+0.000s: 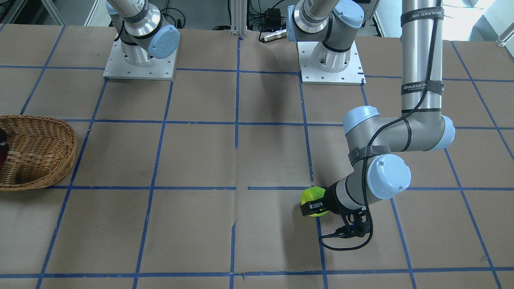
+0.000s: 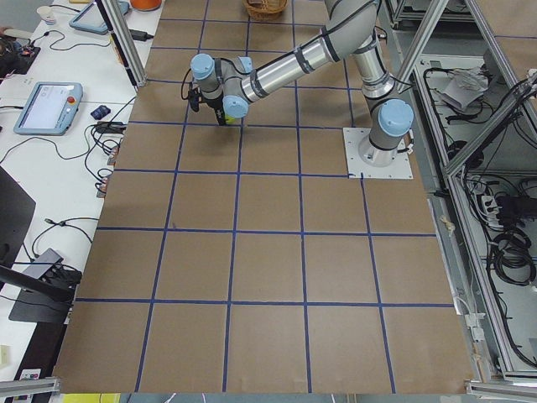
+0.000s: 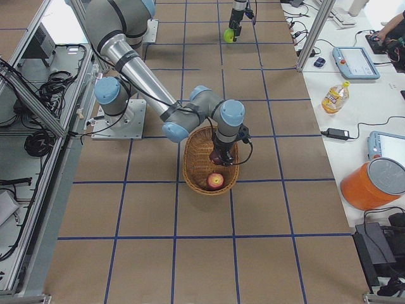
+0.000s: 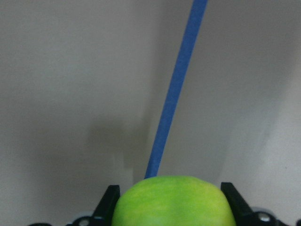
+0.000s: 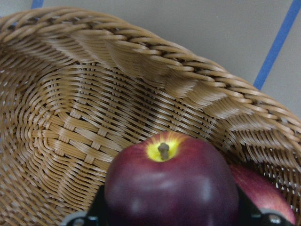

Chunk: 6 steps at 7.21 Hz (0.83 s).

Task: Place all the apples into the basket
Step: 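Drop the dark red apple into the basket while left carries green apple, then set the green apple at center with left gripper and withdraw it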

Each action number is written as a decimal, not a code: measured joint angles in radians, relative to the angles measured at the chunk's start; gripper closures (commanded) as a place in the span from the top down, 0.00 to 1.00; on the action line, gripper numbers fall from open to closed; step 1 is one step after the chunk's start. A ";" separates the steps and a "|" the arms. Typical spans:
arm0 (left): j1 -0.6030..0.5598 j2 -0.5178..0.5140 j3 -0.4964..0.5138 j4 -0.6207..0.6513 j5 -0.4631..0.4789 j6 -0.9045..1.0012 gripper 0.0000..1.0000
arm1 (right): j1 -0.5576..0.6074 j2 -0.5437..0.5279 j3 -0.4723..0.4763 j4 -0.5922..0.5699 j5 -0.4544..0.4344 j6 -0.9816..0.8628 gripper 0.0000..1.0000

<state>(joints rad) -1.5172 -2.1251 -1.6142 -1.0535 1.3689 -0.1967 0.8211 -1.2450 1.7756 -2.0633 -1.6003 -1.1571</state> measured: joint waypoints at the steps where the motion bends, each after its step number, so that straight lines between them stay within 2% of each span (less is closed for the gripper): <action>1: -0.022 0.005 0.000 0.010 -0.005 -0.042 0.00 | -0.004 -0.004 0.004 -0.001 0.000 -0.006 1.00; 3: -0.126 0.005 0.016 0.037 -0.008 -0.171 0.00 | 0.004 -0.030 0.001 0.005 -0.001 0.003 1.00; 4: -0.187 -0.011 0.024 0.080 -0.004 -0.235 0.21 | 0.025 -0.069 0.000 0.024 0.001 0.039 1.00; 5: -0.233 -0.027 0.027 0.113 -0.001 -0.289 0.99 | 0.077 -0.114 -0.001 0.069 0.003 0.112 1.00; 6: -0.268 -0.038 0.029 0.129 -0.001 -0.340 1.00 | 0.159 -0.158 -0.002 0.115 0.004 0.224 1.00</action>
<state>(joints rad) -1.7854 -2.1628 -1.5854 -0.9248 1.3677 -0.5363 0.9801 -1.4032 1.7738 -1.9484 -1.5958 -0.9333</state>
